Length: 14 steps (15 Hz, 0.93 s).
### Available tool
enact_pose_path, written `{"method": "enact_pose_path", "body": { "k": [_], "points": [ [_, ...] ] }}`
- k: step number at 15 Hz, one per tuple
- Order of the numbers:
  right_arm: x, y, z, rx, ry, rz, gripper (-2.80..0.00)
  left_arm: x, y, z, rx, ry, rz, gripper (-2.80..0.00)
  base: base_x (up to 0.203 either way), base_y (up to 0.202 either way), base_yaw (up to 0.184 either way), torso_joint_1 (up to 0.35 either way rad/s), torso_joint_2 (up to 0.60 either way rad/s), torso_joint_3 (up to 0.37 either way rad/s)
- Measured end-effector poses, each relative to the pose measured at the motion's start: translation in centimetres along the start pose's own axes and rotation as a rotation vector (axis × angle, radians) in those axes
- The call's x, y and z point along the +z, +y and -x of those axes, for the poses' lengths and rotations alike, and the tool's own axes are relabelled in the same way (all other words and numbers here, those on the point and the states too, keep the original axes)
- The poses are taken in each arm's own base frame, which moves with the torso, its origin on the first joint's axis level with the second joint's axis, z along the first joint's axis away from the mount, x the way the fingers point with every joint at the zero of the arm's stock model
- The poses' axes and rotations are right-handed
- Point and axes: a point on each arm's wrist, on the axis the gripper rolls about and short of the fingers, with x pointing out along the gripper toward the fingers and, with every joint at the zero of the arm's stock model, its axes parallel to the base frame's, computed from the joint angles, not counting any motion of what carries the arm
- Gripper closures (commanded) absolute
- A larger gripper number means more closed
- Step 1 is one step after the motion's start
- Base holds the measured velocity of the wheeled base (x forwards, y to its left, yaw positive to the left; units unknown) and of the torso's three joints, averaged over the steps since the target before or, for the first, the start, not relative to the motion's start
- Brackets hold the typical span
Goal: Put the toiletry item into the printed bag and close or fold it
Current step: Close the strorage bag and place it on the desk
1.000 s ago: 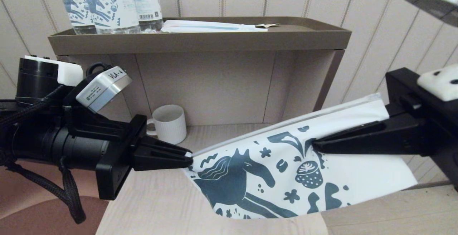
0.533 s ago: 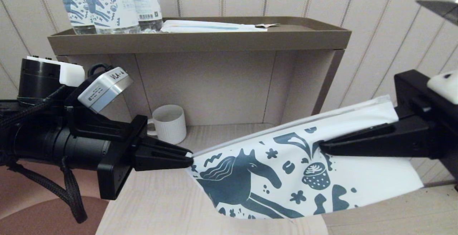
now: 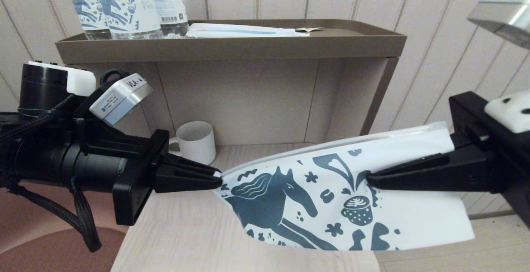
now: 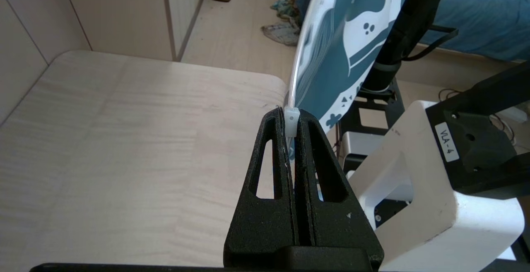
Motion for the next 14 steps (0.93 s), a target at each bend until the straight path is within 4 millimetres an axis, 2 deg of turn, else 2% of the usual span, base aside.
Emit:
{"method": "enact_pose_path", "body": {
  "k": [6, 7, 14],
  "points": [
    [-0.07, 0.0, -0.12, 0.003, 0.004, -0.002, 0.0, -0.28, -0.02, -0.05, 0.0, 0.003, -0.012, 0.0, 0.0, 0.0, 0.0, 0.0, 0.0, 0.0],
    [-0.08, 0.01, -0.12, 0.003, 0.005, -0.001, 0.0, -0.46, -0.08, -0.08, -0.002, 0.005, -0.029, -2.8, 0.0, 0.0, 0.0, 0.0, 0.0, 0.0],
    [-0.21, -0.08, -0.35, 0.006, 0.013, -0.006, 0.0, -0.51, -0.25, 0.0, -0.002, 0.005, -0.057, -2.8, 0.0, 0.0, 0.0, 0.0, 0.0, 0.0]
  ]
}}
